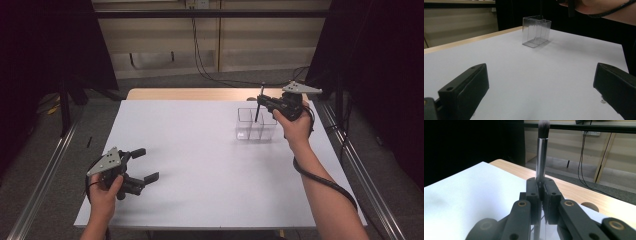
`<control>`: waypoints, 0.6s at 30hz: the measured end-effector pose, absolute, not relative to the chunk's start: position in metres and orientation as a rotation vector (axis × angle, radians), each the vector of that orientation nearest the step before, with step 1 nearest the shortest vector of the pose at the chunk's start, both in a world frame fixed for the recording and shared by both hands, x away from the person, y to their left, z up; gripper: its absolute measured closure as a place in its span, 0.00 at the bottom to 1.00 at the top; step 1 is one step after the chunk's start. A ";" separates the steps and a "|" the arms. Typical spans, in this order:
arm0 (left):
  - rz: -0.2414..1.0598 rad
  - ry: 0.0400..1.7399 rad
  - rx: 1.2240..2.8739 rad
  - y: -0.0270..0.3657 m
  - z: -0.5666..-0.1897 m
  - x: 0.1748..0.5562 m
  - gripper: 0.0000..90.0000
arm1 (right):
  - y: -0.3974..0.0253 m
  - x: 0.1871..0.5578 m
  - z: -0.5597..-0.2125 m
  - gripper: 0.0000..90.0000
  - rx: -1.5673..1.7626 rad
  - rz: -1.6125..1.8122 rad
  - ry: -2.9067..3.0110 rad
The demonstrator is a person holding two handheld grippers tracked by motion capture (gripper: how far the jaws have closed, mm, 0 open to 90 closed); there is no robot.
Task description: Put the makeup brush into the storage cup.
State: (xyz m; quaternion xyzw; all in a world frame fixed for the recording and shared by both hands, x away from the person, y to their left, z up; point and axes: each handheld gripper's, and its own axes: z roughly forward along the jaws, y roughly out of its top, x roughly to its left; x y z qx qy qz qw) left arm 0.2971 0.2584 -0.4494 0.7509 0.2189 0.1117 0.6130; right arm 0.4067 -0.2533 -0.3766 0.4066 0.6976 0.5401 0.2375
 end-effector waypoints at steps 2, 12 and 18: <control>0.258 0.506 1.732 0.258 -0.449 0.297 0.00 | -0.254 0.406 -0.377 0.93 1.116 1.480 1.911; 0.258 0.506 1.731 0.258 -0.449 0.297 0.00 | -0.254 0.406 -0.378 0.93 1.113 1.477 1.917; 0.259 0.506 1.732 0.258 -0.449 0.297 0.00 | -0.251 0.405 -0.379 0.93 1.104 1.480 1.924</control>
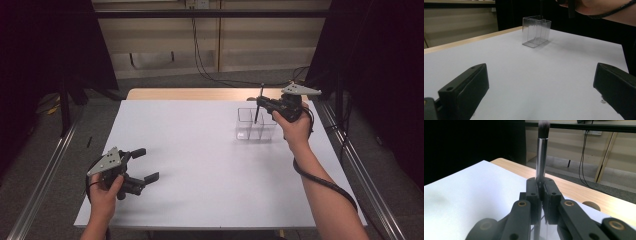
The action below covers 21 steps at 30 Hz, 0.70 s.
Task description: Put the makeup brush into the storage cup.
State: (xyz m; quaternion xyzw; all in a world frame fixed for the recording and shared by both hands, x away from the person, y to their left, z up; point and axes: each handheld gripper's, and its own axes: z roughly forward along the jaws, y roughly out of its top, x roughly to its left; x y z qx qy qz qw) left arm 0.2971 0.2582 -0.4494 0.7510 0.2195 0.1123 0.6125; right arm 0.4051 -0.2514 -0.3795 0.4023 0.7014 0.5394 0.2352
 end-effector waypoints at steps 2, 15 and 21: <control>0.262 0.502 1.733 0.258 -0.449 0.297 0.00 | -0.251 0.405 -0.381 0.93 1.106 1.474 1.929; 0.258 0.504 1.734 0.258 -0.450 0.297 0.00 | -0.251 0.404 -0.383 0.93 1.108 1.477 1.931; 0.257 0.504 1.733 0.258 -0.450 0.297 0.00 | -0.252 0.404 -0.386 0.93 1.113 1.472 1.932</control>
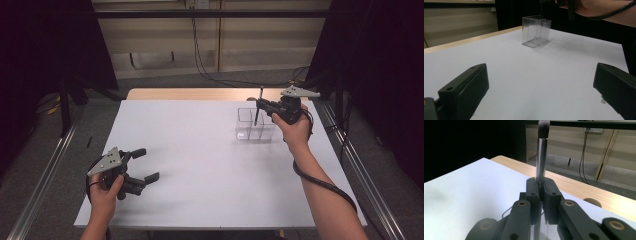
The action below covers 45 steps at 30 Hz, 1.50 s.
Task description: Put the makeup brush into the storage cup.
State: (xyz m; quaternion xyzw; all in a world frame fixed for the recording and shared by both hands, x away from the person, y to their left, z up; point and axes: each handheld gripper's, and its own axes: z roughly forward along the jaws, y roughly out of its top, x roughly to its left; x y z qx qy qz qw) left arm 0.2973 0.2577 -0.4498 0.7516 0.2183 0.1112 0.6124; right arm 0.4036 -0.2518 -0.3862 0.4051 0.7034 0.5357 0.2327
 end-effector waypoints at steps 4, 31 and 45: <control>0.257 0.503 1.734 0.258 -0.450 0.297 0.00 | -0.252 0.403 -0.387 0.93 1.111 1.465 1.935; 0.257 0.498 1.738 0.259 -0.450 0.297 0.00 | -0.249 0.404 -0.392 0.76 1.130 1.482 1.939; 0.259 0.507 1.735 0.260 -0.451 0.297 0.00 | -0.251 0.401 -0.391 0.42 1.108 1.578 1.935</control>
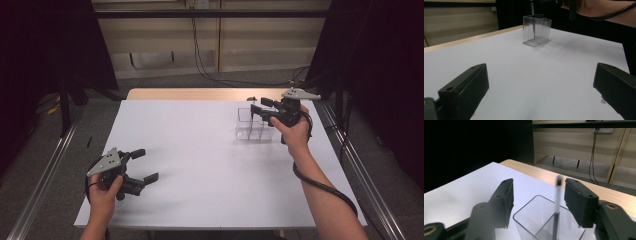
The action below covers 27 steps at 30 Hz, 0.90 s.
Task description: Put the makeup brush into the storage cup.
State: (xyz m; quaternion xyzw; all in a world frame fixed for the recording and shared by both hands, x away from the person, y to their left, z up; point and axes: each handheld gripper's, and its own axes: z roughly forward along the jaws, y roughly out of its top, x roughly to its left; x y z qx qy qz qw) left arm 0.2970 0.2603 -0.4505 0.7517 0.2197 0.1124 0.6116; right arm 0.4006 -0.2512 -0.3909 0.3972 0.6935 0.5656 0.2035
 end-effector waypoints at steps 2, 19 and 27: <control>0.262 0.505 1.736 0.260 -0.450 0.297 0.00 | -0.251 0.399 -0.391 0.37 1.115 1.586 1.933; 0.249 0.496 1.744 0.254 -0.451 0.300 0.00 | -0.249 0.391 -0.392 0.13 1.077 1.582 1.947; 0.250 0.495 1.738 0.251 -0.451 0.300 0.00 | -0.249 0.389 -0.391 0.08 1.076 1.586 1.944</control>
